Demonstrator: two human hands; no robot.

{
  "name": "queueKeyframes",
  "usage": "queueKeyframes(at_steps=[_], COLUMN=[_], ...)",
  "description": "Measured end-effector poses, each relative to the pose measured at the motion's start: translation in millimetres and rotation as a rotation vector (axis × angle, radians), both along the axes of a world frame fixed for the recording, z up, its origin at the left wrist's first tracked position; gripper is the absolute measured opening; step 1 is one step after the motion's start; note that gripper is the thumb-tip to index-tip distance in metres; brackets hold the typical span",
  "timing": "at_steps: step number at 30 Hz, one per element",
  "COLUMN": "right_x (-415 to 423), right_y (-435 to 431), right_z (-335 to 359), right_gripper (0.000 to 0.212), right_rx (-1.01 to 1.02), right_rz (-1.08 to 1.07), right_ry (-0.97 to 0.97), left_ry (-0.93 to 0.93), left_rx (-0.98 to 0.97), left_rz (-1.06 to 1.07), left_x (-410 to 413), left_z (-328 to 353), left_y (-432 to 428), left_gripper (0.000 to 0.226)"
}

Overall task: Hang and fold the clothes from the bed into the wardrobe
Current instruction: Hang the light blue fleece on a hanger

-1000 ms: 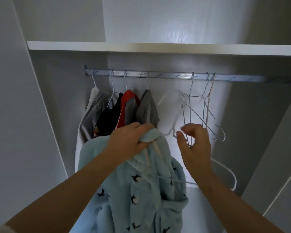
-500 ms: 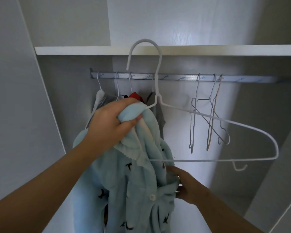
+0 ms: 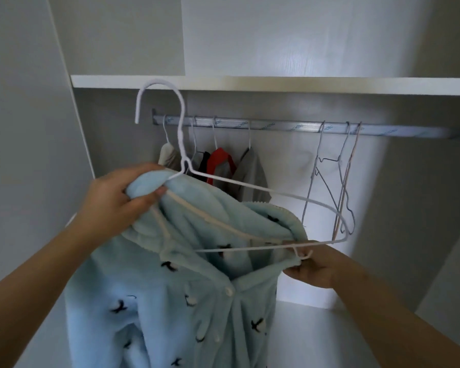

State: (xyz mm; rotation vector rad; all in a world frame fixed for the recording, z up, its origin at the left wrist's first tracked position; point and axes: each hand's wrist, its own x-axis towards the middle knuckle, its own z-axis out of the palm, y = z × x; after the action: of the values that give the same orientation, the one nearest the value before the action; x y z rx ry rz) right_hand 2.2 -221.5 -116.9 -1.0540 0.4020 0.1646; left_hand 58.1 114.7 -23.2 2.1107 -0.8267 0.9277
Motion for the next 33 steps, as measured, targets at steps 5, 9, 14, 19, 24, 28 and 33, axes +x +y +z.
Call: queueKeyframes(at_steps=[5,9,14,19,24,28,33], right_x=[-1.3,-3.3,-3.3,-5.6,-3.4,-0.2,-2.1], right_y=[-2.6,-3.5,-8.1,-13.6,-17.7,-16.0,-15.0], right_z=[11.9,22.6,28.4,27.0,26.1,26.2,24.3], right_gripper=[0.023,0.055,0.062,0.054,0.057,0.057,0.066], right_rx=[0.052,0.105,0.002,-0.018,-0.028,-0.083,-0.072], right_rz=[0.071,0.172,0.23,0.147,0.09,0.013,0.055], right_ry=[-0.05,-0.085,-0.043,-0.037,-0.05,-0.075,-0.112], left_ry=[-0.011,-0.071,-0.197,-0.33,-0.296,-0.107,0.402], left_rx=[0.053,0.176,0.17,0.178,0.207,0.231,0.111], left_rz=[0.073,0.161,0.203,0.181,0.041,-0.066,-0.133], left_x=[4.7,4.1,0.2,-7.0,-13.2,-16.3,-7.5], left_z=[-7.7,-12.0,-23.1,-24.8,-20.6,-12.7,-4.5], left_y=[25.0,28.8,24.8,14.8,15.2,16.1,26.4], left_gripper=[0.045,0.051,0.065,0.043,0.05,0.046,0.008])
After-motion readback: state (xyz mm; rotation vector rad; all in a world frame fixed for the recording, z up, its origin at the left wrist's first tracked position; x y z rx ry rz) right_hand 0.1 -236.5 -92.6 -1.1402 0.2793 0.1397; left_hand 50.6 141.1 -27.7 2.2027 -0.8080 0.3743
